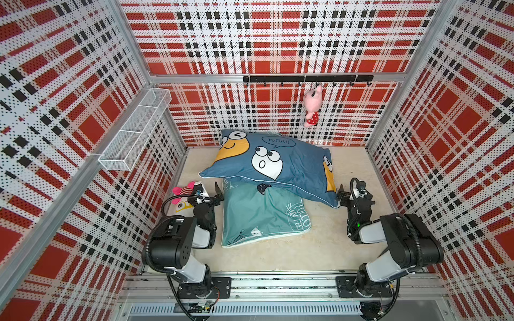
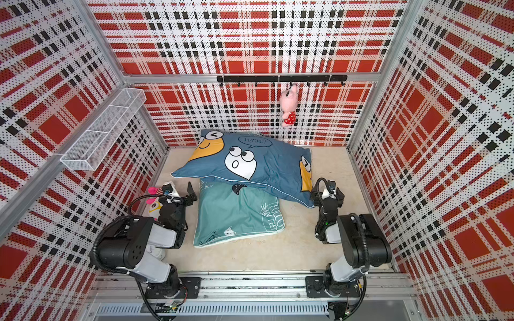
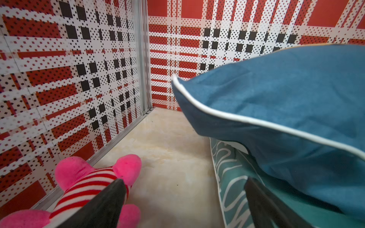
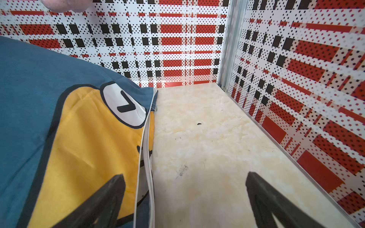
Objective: Zip up pillowcases
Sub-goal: Pick up the pillowcase from the pillowcase.
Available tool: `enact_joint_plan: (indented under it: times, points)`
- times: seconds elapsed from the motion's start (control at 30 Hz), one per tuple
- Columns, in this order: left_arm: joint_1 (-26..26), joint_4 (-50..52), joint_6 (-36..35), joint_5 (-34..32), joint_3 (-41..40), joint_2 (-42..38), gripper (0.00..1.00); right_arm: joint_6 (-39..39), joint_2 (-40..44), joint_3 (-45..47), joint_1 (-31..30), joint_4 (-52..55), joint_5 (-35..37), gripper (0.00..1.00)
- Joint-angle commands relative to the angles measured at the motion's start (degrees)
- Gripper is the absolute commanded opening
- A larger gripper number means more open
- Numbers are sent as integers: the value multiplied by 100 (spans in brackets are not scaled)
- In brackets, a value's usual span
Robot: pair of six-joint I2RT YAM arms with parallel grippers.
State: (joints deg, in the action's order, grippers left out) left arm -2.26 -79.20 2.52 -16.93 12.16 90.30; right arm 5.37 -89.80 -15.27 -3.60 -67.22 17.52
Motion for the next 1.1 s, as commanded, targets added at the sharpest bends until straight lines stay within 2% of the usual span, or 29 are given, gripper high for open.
enact_joint_plan:
  times: [0.0, 0.87, 0.9, 0.93, 1.0, 1.07]
  points:
    - [32, -166, -50, -41, -12, 23, 98, -110, -57, 0, -36, -234, 69, 100]
    - [57, -111, -25, 5, 3, 10, 98, -44, -25, -99, 61, -7, -196, 100]
    - [40, -219, -36, -102, -32, -10, 98, -62, -13, -83, 61, -62, -206, 100]
    - [-61, -66, -40, -492, -39, -245, 98, -47, 193, -134, 61, 181, -127, 100]
    - [-321, 662, -91, -1239, -21, -1117, 98, 128, 971, -706, 73, 2002, 160, 100]
    - [-853, 1096, 135, -2679, -19, -2037, 98, 450, 1401, -1591, 223, 4022, 264, 100]
